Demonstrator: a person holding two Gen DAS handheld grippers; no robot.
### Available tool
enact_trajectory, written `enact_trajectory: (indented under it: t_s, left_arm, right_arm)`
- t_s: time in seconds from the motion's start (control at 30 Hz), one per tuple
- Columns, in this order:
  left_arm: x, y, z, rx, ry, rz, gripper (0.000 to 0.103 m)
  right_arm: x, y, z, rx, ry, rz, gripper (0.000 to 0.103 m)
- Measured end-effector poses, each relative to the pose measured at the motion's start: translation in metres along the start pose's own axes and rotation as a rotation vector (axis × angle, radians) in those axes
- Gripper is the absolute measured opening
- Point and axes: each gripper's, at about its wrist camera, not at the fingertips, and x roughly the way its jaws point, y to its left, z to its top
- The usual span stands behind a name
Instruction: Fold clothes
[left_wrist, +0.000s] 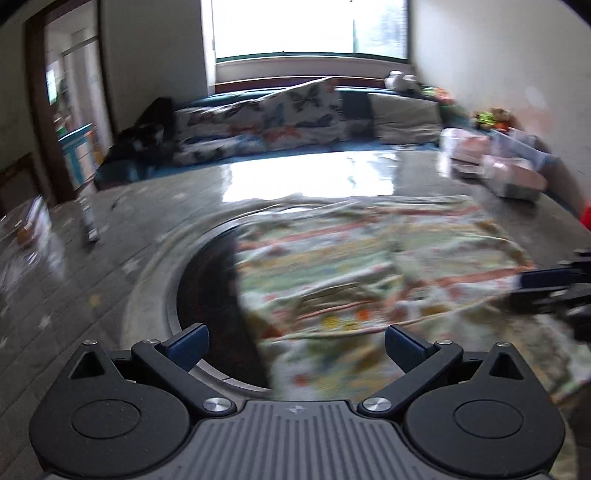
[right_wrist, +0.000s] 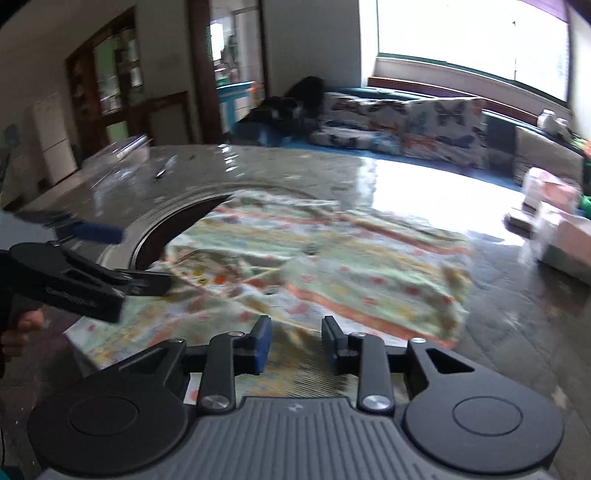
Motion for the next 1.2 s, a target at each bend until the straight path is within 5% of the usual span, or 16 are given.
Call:
enact_trajectory:
  t_s: [0.3,1.2]
  left_arm:
    - [0.027,-0.028,-0.011,0.112,0.027,-0.004,0.103]
    - [-0.037,-0.023,-0.046,0.234,-0.027,0.001,0.103]
  right_arm:
    - [0.022,0.012,-0.006,-0.058,0.058,0.048,0.04]
    - [-0.037,0.013,-0.053,-0.096,0.073,-0.016,0.049]
